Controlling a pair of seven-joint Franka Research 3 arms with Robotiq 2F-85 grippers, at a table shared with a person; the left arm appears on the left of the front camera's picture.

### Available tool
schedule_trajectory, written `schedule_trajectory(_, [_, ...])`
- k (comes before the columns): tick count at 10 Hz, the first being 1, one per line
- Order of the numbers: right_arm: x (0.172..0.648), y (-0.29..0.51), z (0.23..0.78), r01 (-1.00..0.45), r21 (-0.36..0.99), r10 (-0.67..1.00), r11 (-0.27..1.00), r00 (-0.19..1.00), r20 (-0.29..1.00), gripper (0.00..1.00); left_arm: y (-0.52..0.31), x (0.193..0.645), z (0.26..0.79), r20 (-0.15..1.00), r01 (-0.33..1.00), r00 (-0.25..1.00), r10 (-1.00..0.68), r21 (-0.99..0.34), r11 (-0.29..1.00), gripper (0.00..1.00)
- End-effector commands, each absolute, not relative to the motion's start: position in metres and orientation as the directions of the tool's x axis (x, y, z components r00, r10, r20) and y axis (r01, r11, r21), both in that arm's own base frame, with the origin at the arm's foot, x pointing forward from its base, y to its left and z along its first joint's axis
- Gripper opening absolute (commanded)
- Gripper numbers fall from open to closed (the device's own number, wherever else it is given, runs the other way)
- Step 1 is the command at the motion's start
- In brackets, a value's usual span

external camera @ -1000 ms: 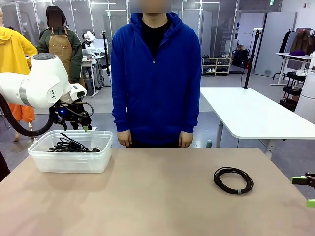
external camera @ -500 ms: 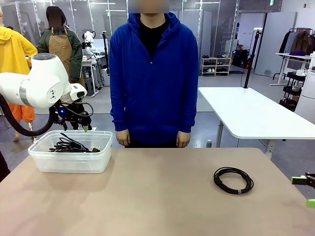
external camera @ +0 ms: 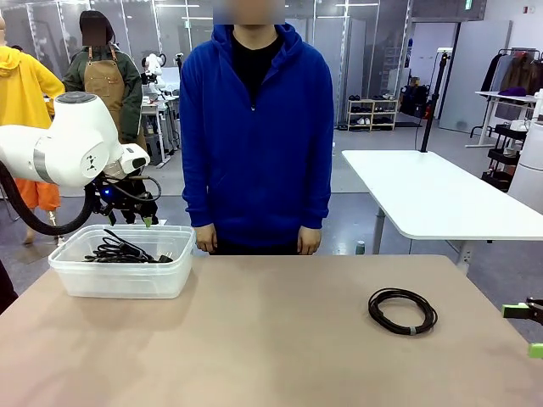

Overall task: Organize and store the cables.
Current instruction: Place the USB Extension Cable into the Organizing box.

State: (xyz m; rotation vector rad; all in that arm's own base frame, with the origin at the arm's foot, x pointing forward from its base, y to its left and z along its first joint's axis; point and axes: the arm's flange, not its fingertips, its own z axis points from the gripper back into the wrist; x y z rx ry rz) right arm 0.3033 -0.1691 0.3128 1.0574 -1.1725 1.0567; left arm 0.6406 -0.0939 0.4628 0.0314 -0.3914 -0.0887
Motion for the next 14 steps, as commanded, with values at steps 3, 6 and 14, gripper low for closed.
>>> schedule_trajectory(3, [0.305,-0.168,0.317,-0.977,0.095,0.06,0.191,0.108,0.992,1.0,-0.093,0.642,0.464,0.381,0.084,0.919,-0.096,0.049,0.995,1.0])
schedule_trajectory(6, [0.305,-0.168,0.317,-0.977,0.095,0.06,0.191,0.108,0.992,1.0,-0.081,0.623,0.48,0.333,0.109,0.938,-0.095,-0.026,0.994,1.0])
schedule_trajectory(14, [0.305,-0.168,0.317,-0.977,0.095,0.06,0.191,0.108,0.992,1.0,0.018,0.447,0.503,0.475,0.568,0.735,-0.484,-0.04,0.822,1.0])
